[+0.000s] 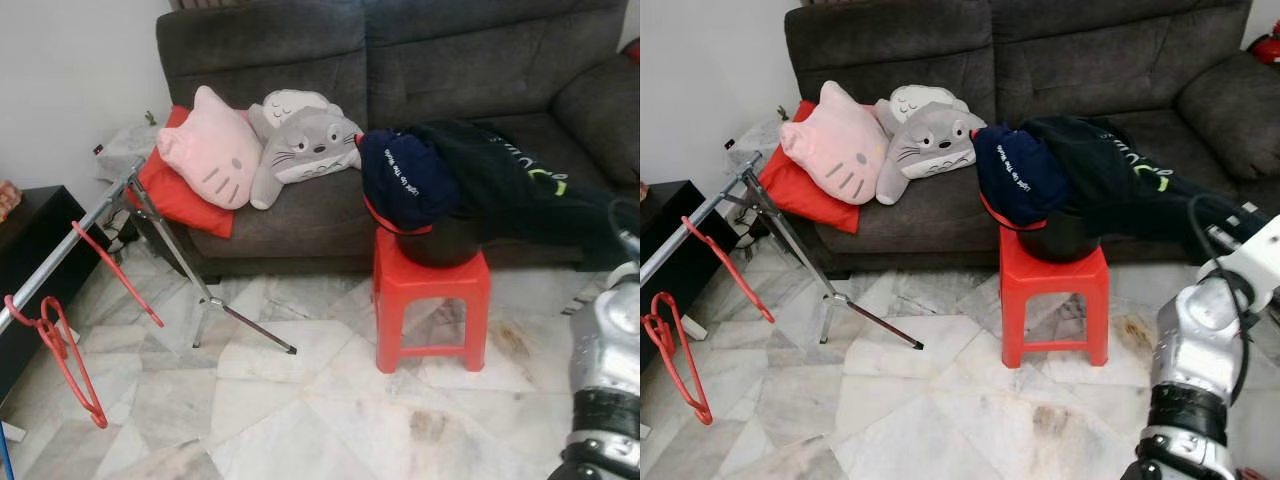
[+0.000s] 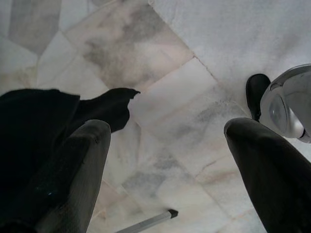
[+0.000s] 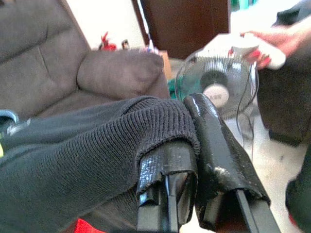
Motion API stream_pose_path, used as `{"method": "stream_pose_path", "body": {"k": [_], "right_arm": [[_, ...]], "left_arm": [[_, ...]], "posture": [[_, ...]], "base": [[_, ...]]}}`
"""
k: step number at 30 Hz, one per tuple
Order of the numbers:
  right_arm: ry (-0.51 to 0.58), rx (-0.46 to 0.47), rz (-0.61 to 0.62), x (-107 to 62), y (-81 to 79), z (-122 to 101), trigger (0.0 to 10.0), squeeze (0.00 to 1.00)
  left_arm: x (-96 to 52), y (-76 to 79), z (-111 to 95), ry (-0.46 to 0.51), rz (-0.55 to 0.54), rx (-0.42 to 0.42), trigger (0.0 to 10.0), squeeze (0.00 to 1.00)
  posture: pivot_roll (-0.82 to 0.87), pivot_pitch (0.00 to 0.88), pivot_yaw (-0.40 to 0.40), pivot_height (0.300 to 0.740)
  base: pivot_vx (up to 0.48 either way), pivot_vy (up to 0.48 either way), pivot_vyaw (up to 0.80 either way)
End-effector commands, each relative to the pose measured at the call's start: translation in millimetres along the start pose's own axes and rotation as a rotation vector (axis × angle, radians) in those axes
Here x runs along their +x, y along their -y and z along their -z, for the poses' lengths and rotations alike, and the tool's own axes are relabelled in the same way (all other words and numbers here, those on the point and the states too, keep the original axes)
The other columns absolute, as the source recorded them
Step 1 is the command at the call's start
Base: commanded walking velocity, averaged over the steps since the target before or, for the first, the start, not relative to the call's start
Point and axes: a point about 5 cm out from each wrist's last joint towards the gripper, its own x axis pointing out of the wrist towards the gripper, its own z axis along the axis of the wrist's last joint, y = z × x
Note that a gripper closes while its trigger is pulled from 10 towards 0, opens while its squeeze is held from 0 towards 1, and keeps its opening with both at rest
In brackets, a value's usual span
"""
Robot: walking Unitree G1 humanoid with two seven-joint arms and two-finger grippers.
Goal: Hang hanger
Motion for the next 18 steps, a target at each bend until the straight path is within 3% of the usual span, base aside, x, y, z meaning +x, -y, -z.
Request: {"method": "stream_pose_path", "body": {"k": [1,11,18], "right_arm": [[0.018,0.02,-0.029,-5.6,-10.2,-7,10.0,0.0],[0.021,0.004,-0.08,-10.7,-21.8,-7,10.0,0.0],[0.021,-0.01,-0.091,-12.6,-22.8,-6,10.0,0.0]], "left_arm": [[-1.2,-10.4,2,-0.012,-0.016,0.025,10.0,0.0],[-1.3,-11.9,3,-0.016,-0.033,0.043,10.0,0.0],[-1.1,-11.8,2,-0.016,-0.035,0.044,10.0,0.0]], "posture": [[-0.22,0.0,0.188,0.74],[-0.21,0.0,0.185,0.74],[-0.2,0.0,0.181,0.74]], "base": [[0.0,0.0,0.0],[0.0,0.0,0.0],[0.0,-0.261,0.0]]}}
